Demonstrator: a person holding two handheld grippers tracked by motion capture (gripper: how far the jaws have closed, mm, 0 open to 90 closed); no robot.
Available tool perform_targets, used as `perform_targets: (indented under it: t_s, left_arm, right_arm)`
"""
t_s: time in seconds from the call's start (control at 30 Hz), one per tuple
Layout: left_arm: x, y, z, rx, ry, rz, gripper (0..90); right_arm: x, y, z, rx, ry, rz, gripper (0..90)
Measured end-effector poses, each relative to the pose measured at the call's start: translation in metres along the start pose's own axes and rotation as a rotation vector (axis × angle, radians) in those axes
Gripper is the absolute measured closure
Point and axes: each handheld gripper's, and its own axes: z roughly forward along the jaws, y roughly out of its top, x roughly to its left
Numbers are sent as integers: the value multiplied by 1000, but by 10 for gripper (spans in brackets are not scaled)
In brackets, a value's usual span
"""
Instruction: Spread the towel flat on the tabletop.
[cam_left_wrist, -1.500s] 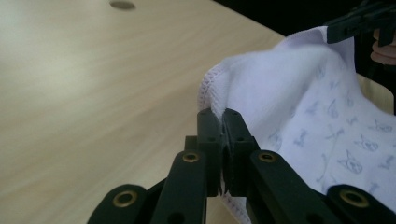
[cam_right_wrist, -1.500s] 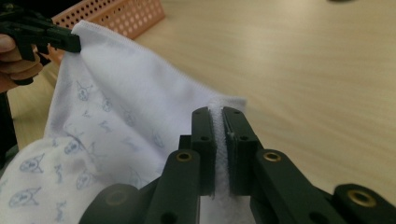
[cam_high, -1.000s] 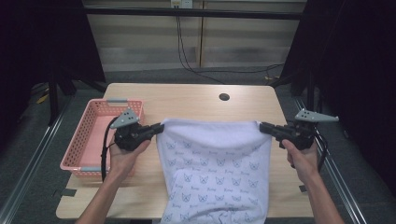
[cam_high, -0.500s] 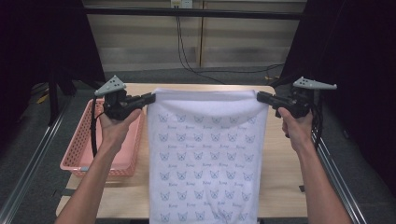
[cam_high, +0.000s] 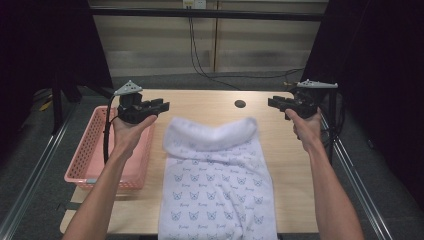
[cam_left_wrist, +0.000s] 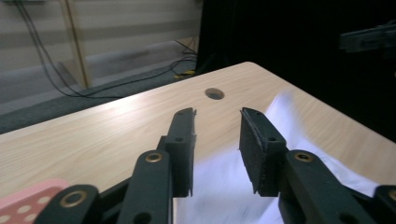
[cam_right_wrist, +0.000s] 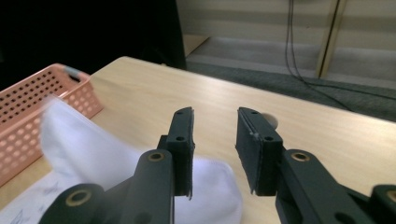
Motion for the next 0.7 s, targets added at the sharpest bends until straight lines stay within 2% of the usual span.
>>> perform_targets:
  t_s: [0.03,0.27,0.3,0.33,0.4,0.47,0.5,0.57,0.6,0.63,0.7]
  left_arm:
    - [-2,-1,0,4,20,10,640]
    - [-25,-11,-5,18,-44,38,649]
    - [-30,-15,-6,24,-45,36,660]
    - [-35,-19,-7,28,-69,31,660]
    - [-48,-28,-9,46,-91,58,677]
    - [-61,-37,-10,54,-123,57,682]
    - [-69,-43,-11,66,-137,66,682]
    - [-81,-57,-12,82,-178,72,687]
    - [-86,-66,-12,93,-201,65,691]
    - [-90,-76,-12,114,-221,59,698]
    - [-100,-101,-8,168,-232,54,707]
  right_arm:
    - [1,-3,-2,2,2,-4,658]
    - [18,-24,-16,46,72,-42,605]
    - [22,-30,-17,59,87,-47,597]
    - [26,-36,-19,72,99,-55,587]
    - [34,-51,-21,96,130,-53,587]
    - [43,-70,-22,131,144,-70,595]
    - [47,-80,-22,151,168,-63,611]
    - [55,-101,-23,199,171,-88,644]
    - [58,-112,-24,217,199,-79,663]
    - [62,-123,-25,241,208,-86,677]
    - [67,-144,-26,280,238,-72,705]
